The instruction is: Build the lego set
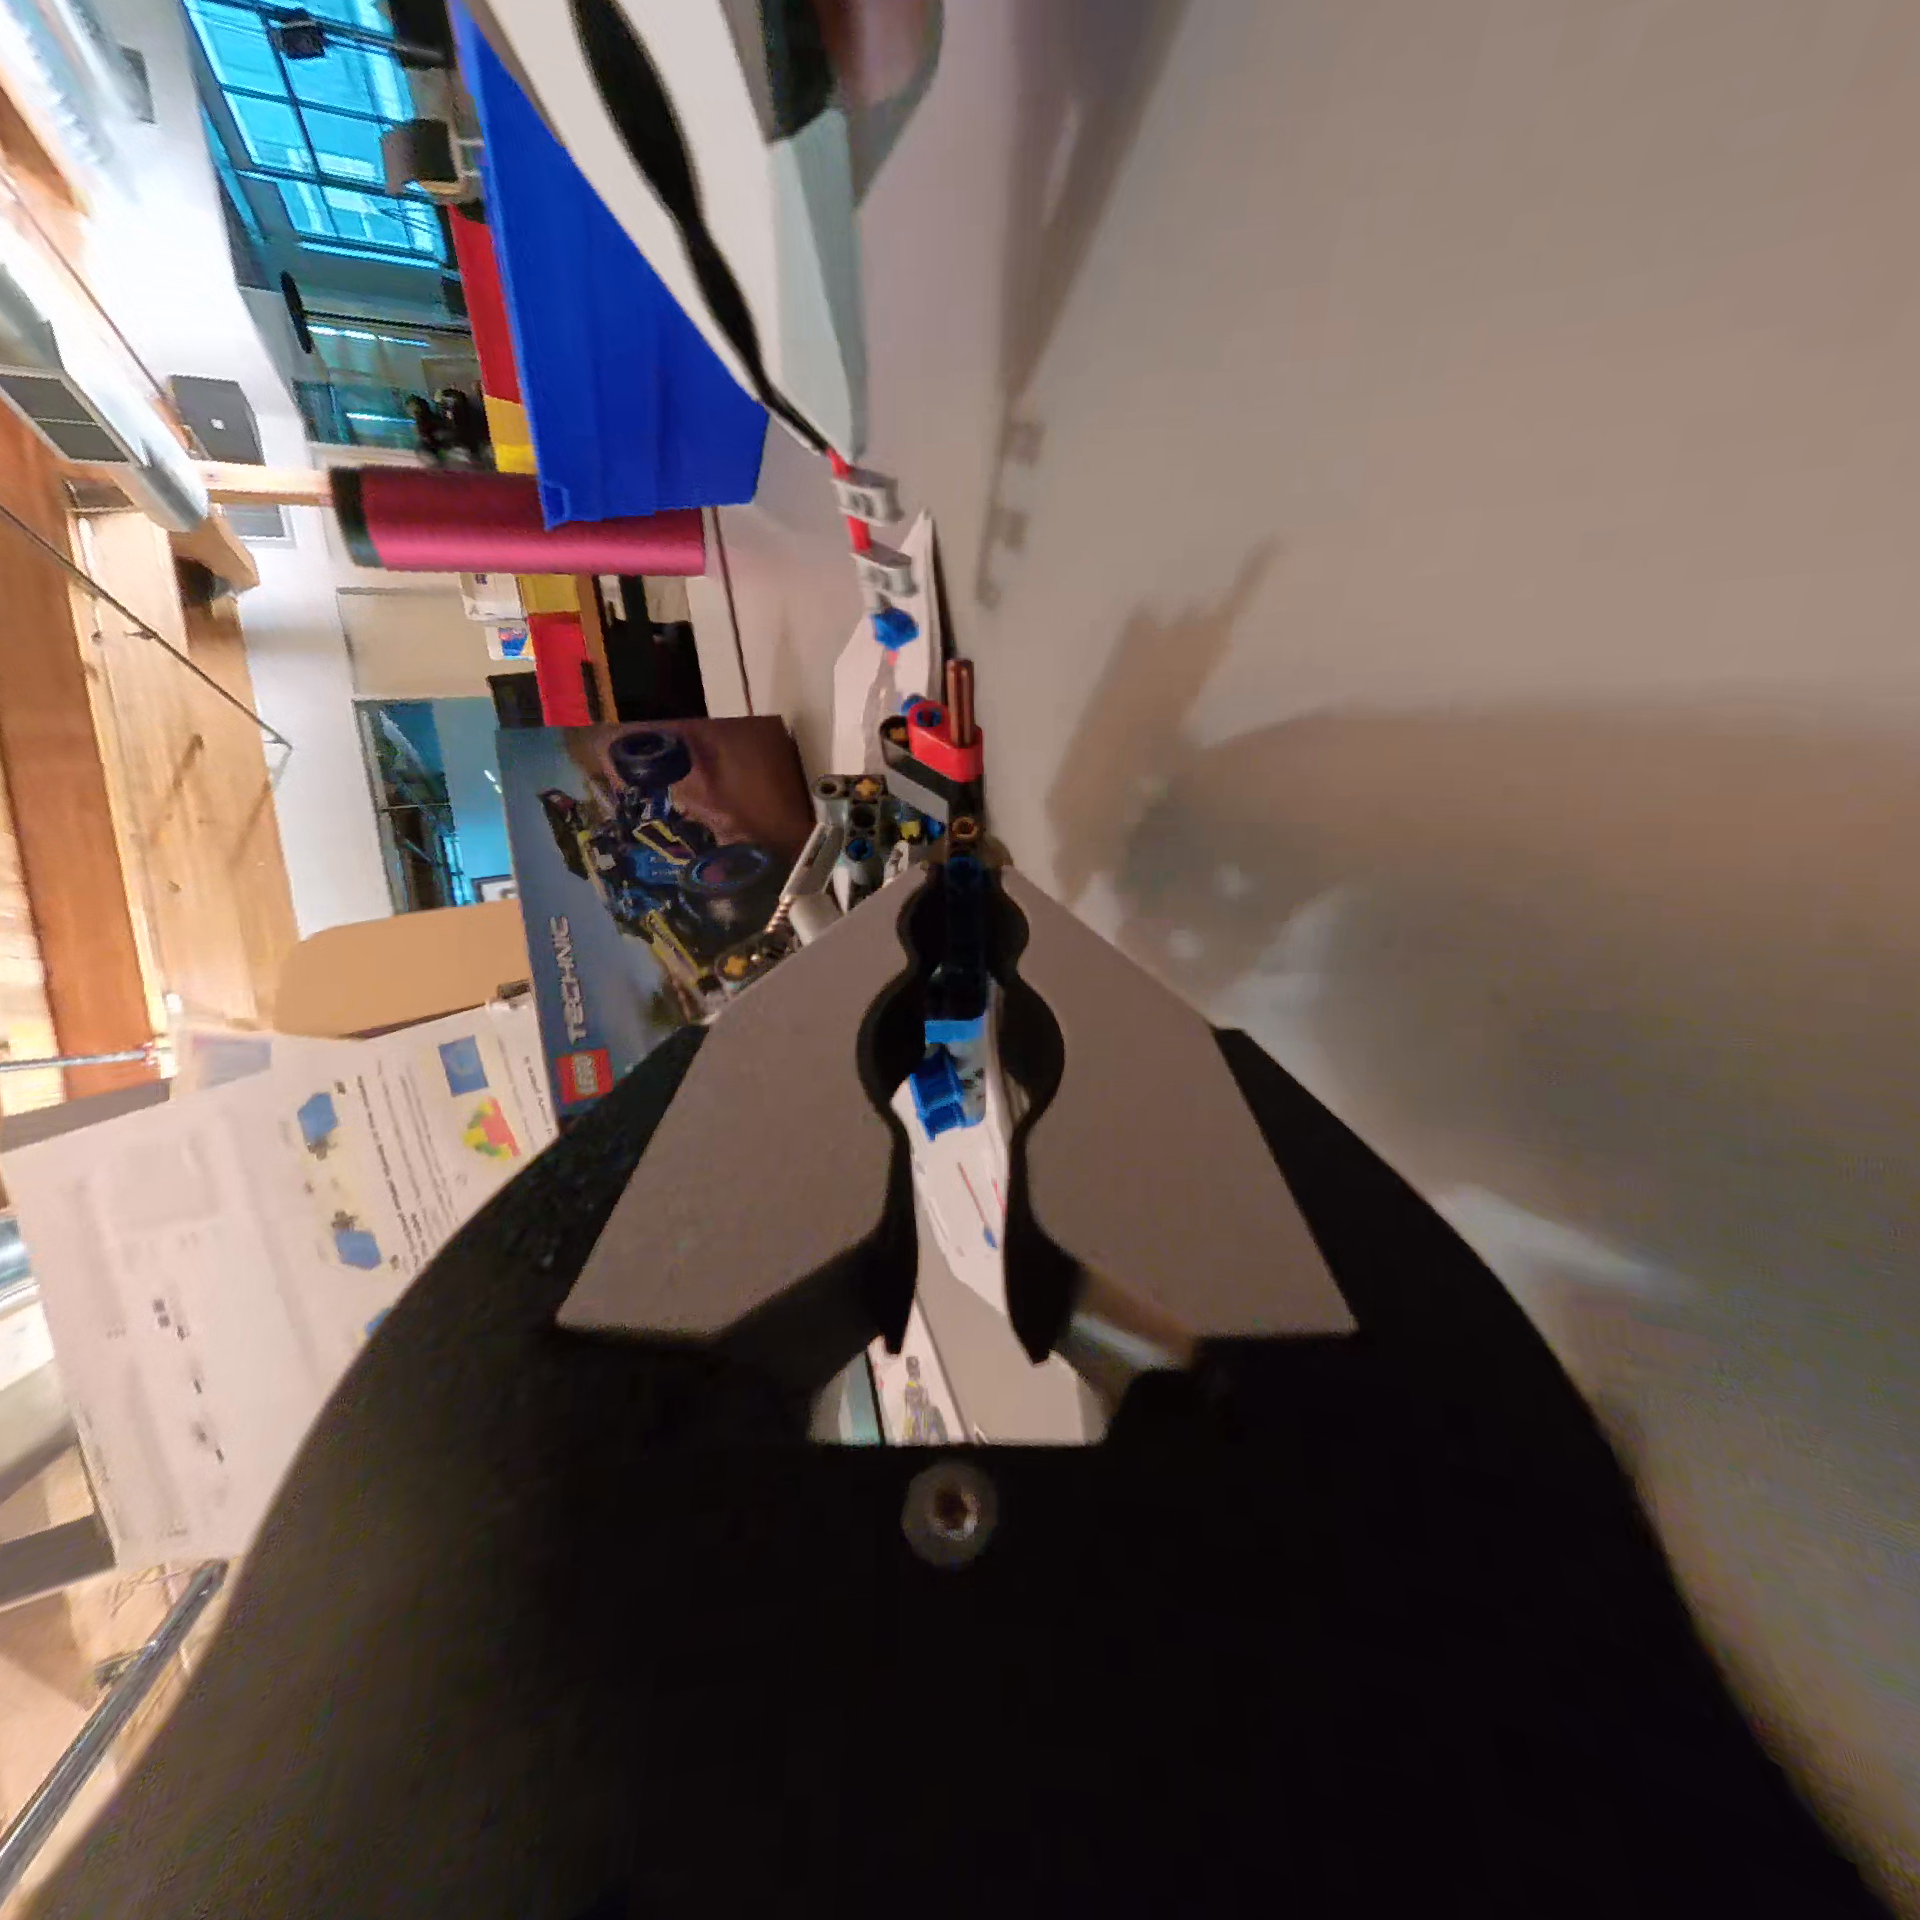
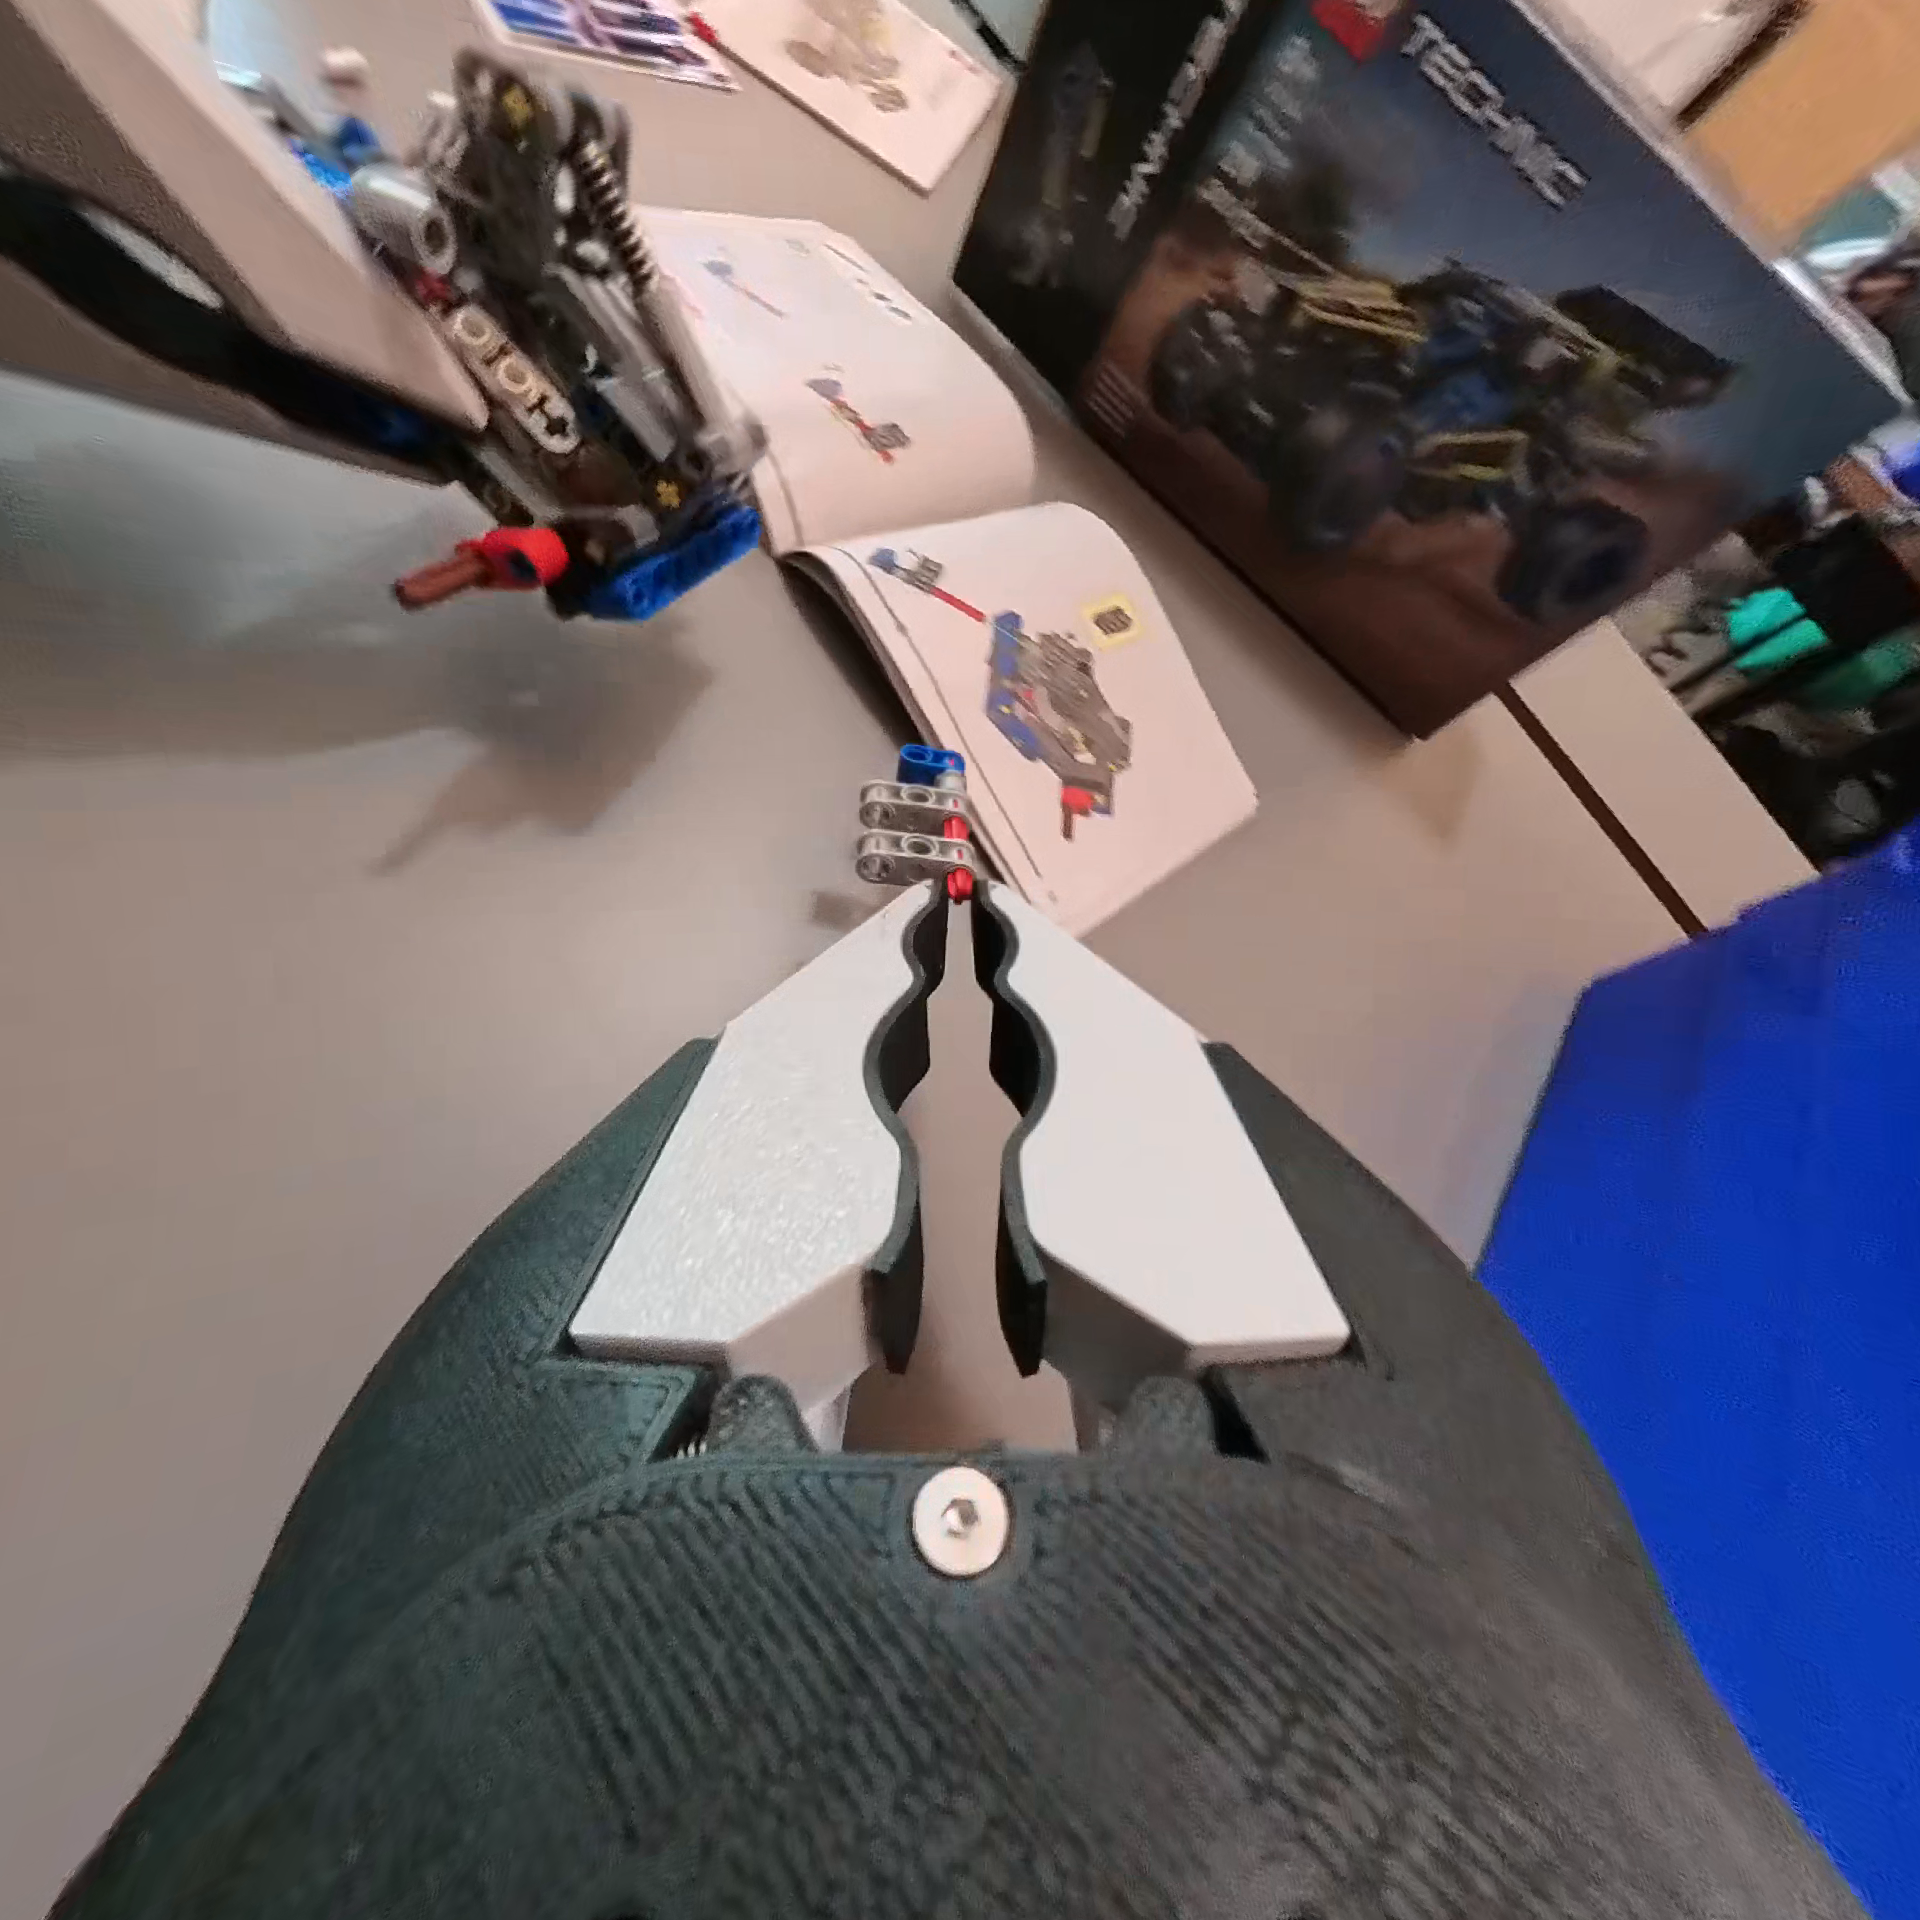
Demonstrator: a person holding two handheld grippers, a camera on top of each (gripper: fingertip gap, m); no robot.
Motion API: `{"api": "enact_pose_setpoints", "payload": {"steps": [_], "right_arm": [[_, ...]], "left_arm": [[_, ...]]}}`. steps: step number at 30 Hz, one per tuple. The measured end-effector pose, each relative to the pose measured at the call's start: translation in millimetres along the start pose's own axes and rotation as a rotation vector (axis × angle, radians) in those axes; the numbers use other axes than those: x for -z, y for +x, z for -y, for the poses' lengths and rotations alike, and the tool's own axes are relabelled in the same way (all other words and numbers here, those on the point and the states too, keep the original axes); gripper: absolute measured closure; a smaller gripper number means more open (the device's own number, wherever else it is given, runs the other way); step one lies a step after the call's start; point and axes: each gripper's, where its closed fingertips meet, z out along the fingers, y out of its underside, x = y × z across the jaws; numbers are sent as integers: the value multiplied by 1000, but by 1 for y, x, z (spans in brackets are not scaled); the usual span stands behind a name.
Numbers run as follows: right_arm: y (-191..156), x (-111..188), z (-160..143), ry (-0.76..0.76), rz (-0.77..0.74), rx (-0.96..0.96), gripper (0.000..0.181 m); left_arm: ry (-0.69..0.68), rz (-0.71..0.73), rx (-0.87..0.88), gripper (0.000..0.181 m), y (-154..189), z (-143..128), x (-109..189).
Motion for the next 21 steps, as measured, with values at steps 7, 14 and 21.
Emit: {"api": "enact_pose_setpoints", "payload": {"steps": [7, 14, 21], "right_arm": [[-2, -1, -7, -10, 3, 17, 179], [-15, 0, -1, 62, 105, -25, 179], [-14, 14, 15, 202, 215, -229, 179]], "left_arm": [[-60, -15, -34, 178, 20, 10, -16], [5, -81, 25, 162, 33, 19, -13], [217, -168, 144, 145, 38, 48, 9]]}}
